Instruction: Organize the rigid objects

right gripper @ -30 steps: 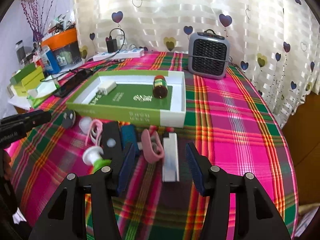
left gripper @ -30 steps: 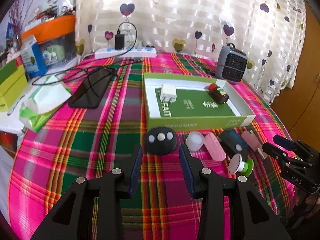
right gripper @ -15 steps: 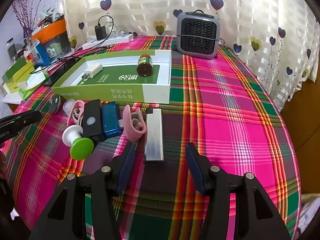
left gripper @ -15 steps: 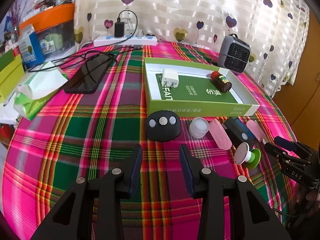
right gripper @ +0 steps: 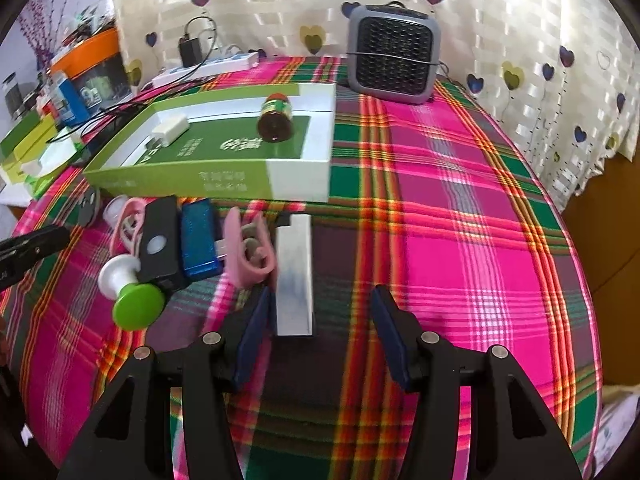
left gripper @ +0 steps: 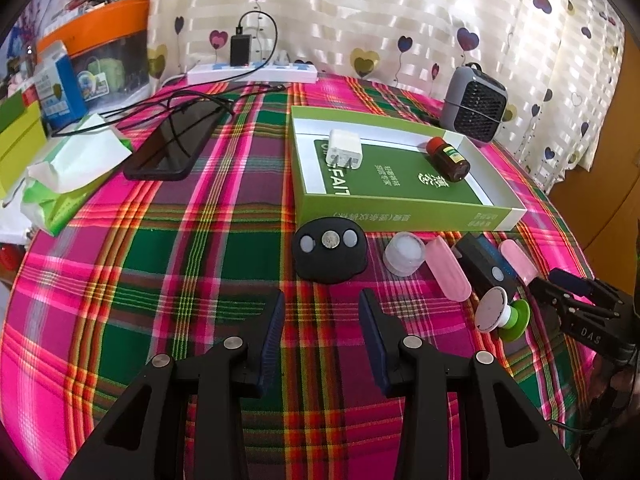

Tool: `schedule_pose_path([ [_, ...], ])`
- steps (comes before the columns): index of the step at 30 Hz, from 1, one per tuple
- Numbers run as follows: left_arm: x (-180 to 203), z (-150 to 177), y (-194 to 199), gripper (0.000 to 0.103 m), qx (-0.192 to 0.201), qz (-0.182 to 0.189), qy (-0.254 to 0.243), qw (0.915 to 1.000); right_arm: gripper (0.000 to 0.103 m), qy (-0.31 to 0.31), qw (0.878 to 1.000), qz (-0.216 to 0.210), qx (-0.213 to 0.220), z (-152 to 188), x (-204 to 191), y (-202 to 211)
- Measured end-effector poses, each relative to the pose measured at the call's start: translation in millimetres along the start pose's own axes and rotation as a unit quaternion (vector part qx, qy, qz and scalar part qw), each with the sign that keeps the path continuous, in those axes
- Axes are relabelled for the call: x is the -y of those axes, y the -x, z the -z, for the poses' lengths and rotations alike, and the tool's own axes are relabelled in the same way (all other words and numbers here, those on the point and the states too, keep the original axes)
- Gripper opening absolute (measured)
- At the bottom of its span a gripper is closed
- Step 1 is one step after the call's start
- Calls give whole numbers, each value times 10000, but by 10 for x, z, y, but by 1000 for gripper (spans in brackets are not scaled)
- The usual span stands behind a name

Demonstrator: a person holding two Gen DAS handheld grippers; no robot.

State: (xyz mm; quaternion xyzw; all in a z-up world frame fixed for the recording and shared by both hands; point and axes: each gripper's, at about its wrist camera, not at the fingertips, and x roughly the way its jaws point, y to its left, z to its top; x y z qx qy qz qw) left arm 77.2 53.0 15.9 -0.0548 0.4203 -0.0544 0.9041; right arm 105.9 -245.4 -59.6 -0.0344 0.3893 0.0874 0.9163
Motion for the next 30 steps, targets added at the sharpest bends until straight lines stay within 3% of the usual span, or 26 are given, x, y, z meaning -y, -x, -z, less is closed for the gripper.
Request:
schedule_pose_path([
  [5,8,-18,-27,37,-9,-5,-15,10000,52,-129,9999,30,5,-2,115,8],
  [15,13,-49,-68,37,-58,61,30,10000,49,272,9993,-265,-6,-92,17,-60],
  [17,6,-62,-90,37,-96,135,89,9998,46,261,9992,-296,0,-104,34,-69],
  [19,12,-71,-104,37,-93,76,85,9999,34,256,9991,-329,15,-107,56,-65],
  [30,33,-107,-156,37,-139,71,59,9999,24,206,9988,-440,31,-127,105,-72],
])
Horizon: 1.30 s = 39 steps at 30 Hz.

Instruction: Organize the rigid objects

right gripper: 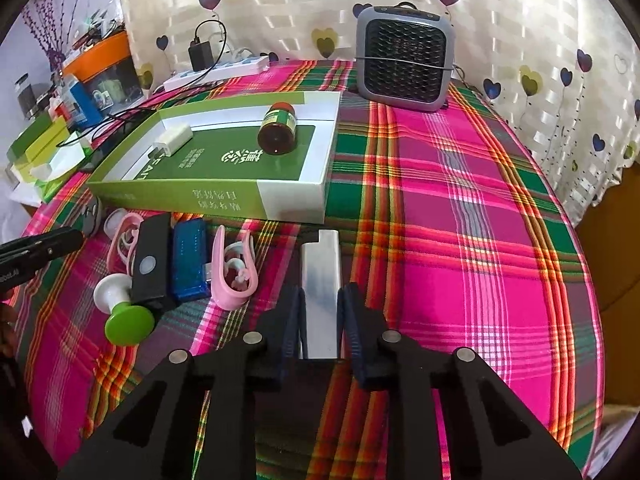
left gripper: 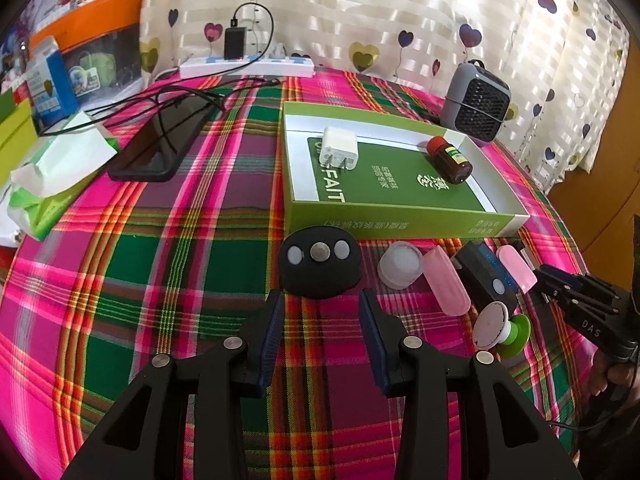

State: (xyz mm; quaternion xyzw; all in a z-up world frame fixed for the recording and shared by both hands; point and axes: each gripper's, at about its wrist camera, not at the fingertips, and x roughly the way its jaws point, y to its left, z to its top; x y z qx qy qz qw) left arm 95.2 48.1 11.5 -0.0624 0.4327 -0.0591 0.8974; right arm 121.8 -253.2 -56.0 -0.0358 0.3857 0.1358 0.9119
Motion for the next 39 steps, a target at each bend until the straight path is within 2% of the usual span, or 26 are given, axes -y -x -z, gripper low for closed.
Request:
schedule_pose_path([
  [3,-2,-18,-23,37,-21,-11,2,10000,24,18,10000,23,1,-1,-4,-3],
  [7,-1,-51,-67,43,-32,-42,-2,10000,24,11,10000,28,1,1,-11,-2],
  [30,-73,-203,-207,45,-80,5,120,9999,24,44,10000,62,-8,1,-22,0],
  [39,15,-299,-306,46,-95,-100,-56,9999,24,62,9999,89,-12,0,-28,-2],
])
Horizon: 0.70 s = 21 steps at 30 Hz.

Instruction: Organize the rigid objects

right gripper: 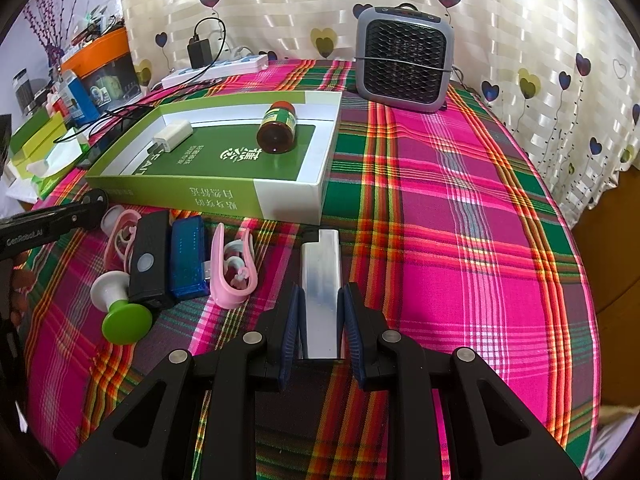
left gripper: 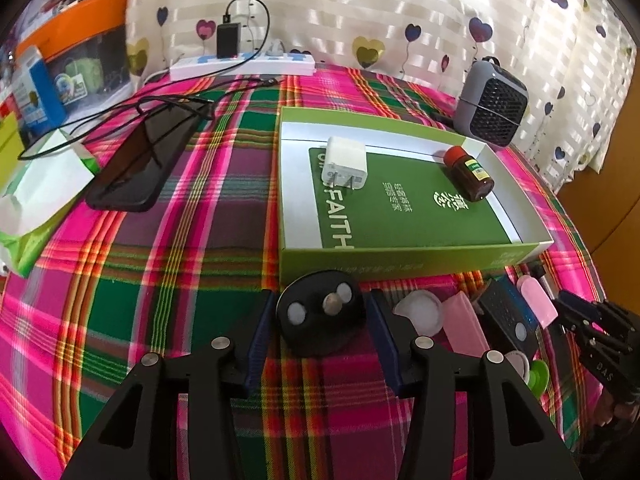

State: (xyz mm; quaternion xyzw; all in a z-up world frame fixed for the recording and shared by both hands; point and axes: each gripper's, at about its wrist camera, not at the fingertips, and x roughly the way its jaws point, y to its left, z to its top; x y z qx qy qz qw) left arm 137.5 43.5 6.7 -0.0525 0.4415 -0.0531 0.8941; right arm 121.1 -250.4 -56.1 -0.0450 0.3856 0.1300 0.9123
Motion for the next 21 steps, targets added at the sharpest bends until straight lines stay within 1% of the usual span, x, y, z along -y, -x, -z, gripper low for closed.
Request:
schedule_pose_path([
  [3,9,-7,-10,46,-6,-31,-6,10000,24,0,10000,0,0,-1,-1,1],
  [8,-27,-3,2,46,22,80,118,9999,24,2,10000,0,0,-1,0,0],
  [11,-32,2,5,45,32,76,123,9999,24,0,10000,-1,0,-1,-1,0],
  [14,-48,16,11,40,43,28,143,9999,24,3,10000,1,-1,-1,-1,0],
  [18,-70,31,22,38,54,41,178,9998,24,5,10000,2,-1,-1,-3,1],
  [19,-67,33,23,31,54,22,170,9998,24,7,10000,4,-1,-1,-3,1],
  [20,-69,34,26,29,53,-7,159,9999,24,8,10000,6,-1,-1,-3,1],
  [21,-79,38,29,29,57,14,182,9998,24,10,10000,7,-1,-1,-2,1],
])
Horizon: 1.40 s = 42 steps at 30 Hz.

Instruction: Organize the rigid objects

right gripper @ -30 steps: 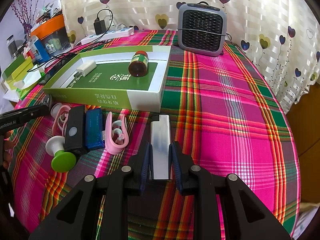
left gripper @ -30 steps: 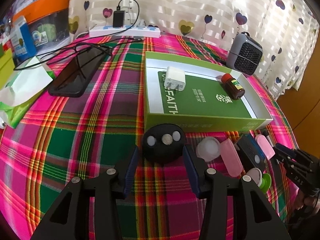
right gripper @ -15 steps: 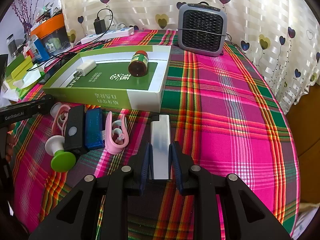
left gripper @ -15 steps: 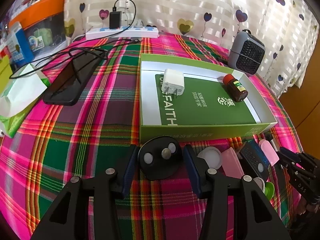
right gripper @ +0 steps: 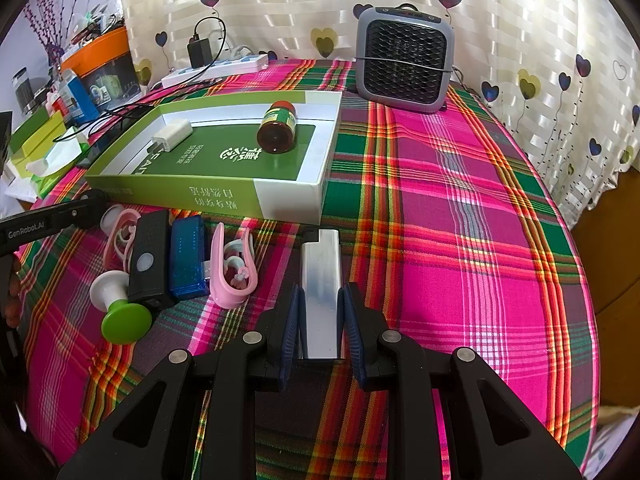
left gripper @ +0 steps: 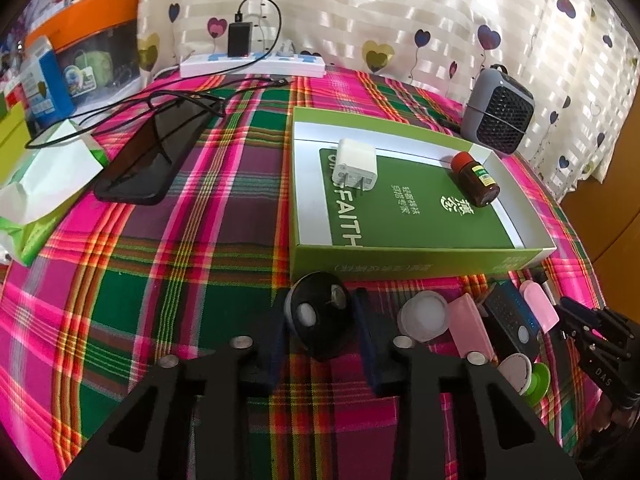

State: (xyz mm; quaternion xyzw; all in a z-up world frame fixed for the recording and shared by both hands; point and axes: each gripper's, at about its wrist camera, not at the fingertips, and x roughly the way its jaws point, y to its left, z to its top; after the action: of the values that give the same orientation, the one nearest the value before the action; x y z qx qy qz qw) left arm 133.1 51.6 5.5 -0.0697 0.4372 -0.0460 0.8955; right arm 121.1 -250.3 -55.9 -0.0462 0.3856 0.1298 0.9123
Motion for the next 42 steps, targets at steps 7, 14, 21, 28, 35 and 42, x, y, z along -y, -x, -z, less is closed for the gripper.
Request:
schedule_pose_path([
  [7,-20,9,5,29,12,36,38,10000,24,3,10000,24,-1,2,-5,4],
  [14,-17,11,6,29,15,32,39,10000,24,6,10000,25,-1,0,-7,5],
  [21,-18,16,5,28,17,29,36,10000,24,6,10000,26,-1,-1,-7,6],
  [28,-19,16,6,27,24,27,34,10000,24,14,10000,33,-2,-1,-8,7],
  [35,-26,20,45,26,34,33,22,10000,24,10,10000,48,-2,1,-11,7],
  [42,-17,33,102,26,91,50,8,9999,24,19,10000,78,-4,4,-13,17],
])
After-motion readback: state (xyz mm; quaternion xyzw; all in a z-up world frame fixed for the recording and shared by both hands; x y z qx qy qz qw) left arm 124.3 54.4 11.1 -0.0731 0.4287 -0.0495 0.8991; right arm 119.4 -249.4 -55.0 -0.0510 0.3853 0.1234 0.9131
